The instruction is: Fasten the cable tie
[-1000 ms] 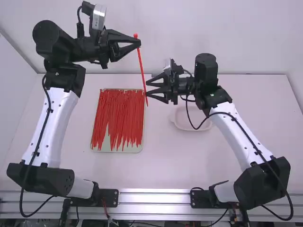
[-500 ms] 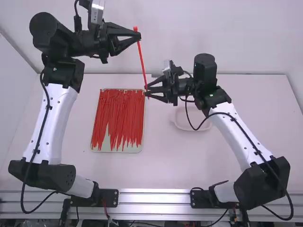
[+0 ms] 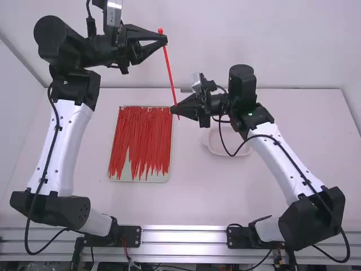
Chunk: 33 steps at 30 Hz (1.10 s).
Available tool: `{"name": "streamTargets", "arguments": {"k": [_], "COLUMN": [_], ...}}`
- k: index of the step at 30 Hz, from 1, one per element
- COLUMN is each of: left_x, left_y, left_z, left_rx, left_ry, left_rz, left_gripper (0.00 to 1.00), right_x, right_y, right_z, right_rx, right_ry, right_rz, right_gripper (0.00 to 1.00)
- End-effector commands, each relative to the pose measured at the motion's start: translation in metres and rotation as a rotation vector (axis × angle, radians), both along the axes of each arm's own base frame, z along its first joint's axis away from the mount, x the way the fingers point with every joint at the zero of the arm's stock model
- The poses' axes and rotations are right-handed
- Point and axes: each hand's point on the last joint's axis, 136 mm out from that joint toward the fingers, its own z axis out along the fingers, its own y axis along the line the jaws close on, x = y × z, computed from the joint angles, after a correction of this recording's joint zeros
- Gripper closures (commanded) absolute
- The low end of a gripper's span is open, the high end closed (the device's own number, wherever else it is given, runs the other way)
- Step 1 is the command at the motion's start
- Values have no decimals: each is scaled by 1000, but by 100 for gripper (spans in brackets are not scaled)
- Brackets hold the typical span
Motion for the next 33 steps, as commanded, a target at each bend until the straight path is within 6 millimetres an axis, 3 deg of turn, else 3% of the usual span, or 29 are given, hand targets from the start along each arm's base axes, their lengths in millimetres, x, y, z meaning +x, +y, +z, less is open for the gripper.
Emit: {"name": "streamTargets", "arguments": {"k": [1,6,7,8,13,14,15,21,24,33], "left_x": [-3,0,1,2,7,8,10,20,23,40], "left_y": [-2,-2,-2,-3,-2,-3,-3,4,8,22], "left_z": [7,2,0,-2,-11,-14,-19,-47,-59,-66], "left_rx": [-7,5,7,14,35,44,54,114,140,150], "left_ry": [-27,-27,-24,-31,-33,-35,-30,1,2,49], "left_rz": [1,11,12,12,28,26,30,65,78,180], "left_gripper": [98,94,88,71,30,11,2,1,1,1], "right_x": [-6,-5,-5,-4,3,4,6,18,35,75], "right_y": [-4,-4,-4,-3,-3,-3,-5,-18,-27,-57], "right_z": [10,8,9,9,7,6,7,6,5,6], "right_rx": [10,5,6,6,-6,-7,-6,-9,-22,-38], "right_ry": [-21,-18,-19,-21,-18,-18,-18,-3,50,71], "right_rz": [8,-2,-2,-3,-47,-51,-56,-103,-191,-398], "right_gripper": [100,100,100,100,100,100,100,100,100,100]}}
